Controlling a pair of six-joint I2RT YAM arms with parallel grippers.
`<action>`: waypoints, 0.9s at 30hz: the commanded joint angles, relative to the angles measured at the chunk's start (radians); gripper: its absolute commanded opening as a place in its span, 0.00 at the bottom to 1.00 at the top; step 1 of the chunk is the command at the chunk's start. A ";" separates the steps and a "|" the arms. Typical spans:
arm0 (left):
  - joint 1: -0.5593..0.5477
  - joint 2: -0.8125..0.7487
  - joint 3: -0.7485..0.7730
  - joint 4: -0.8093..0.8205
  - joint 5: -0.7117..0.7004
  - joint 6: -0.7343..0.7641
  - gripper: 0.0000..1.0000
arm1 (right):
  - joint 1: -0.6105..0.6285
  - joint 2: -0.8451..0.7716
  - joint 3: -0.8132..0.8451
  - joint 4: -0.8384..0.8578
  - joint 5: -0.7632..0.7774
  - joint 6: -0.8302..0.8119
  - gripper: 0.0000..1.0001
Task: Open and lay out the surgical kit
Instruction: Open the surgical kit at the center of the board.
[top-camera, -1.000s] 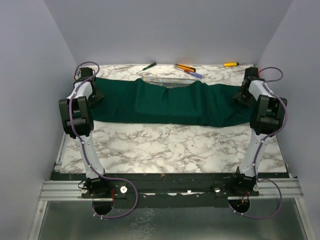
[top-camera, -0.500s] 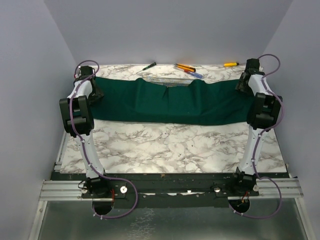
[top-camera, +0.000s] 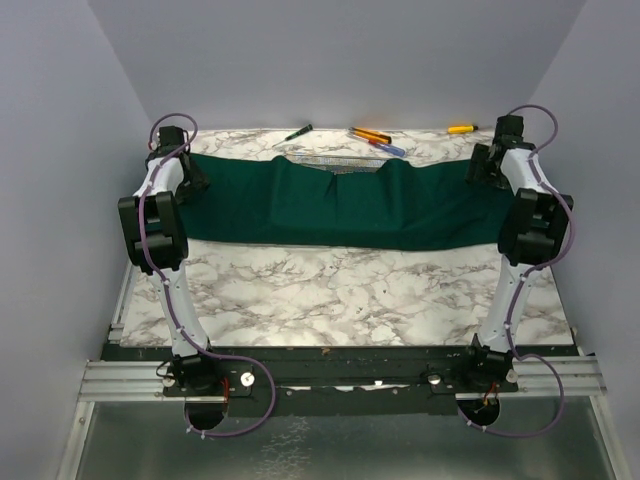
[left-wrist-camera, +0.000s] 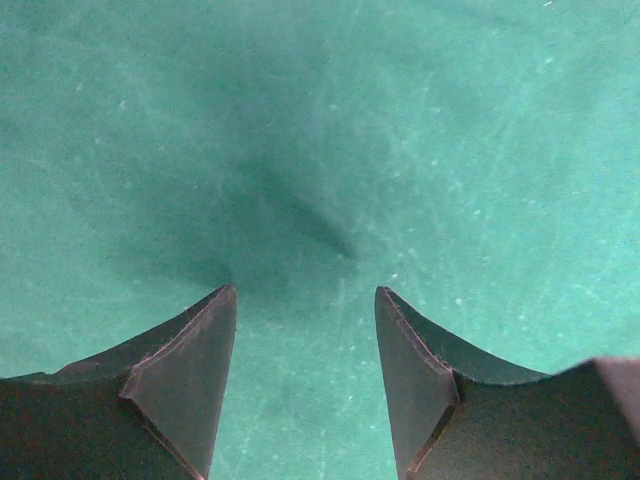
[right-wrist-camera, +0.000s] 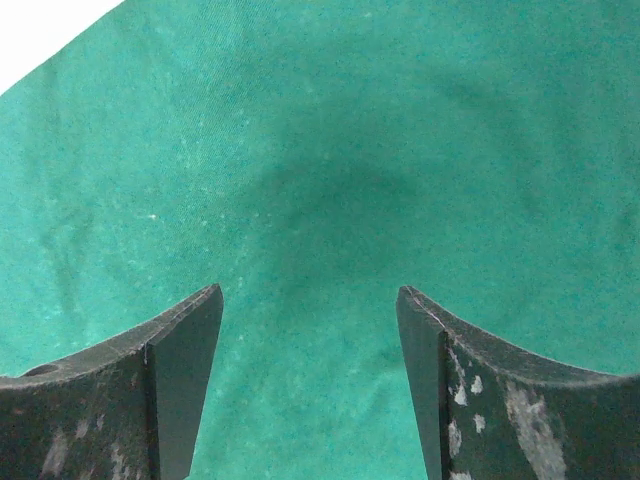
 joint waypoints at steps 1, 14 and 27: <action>-0.002 -0.014 0.047 0.046 0.070 0.016 0.59 | 0.017 0.086 0.043 -0.022 -0.087 -0.113 0.75; -0.052 0.066 0.033 0.158 0.065 0.011 0.59 | 0.046 0.270 0.166 -0.007 0.069 -0.176 0.75; -0.051 0.212 0.143 0.059 -0.195 -0.207 0.58 | 0.030 0.431 0.392 -0.127 0.231 -0.056 0.70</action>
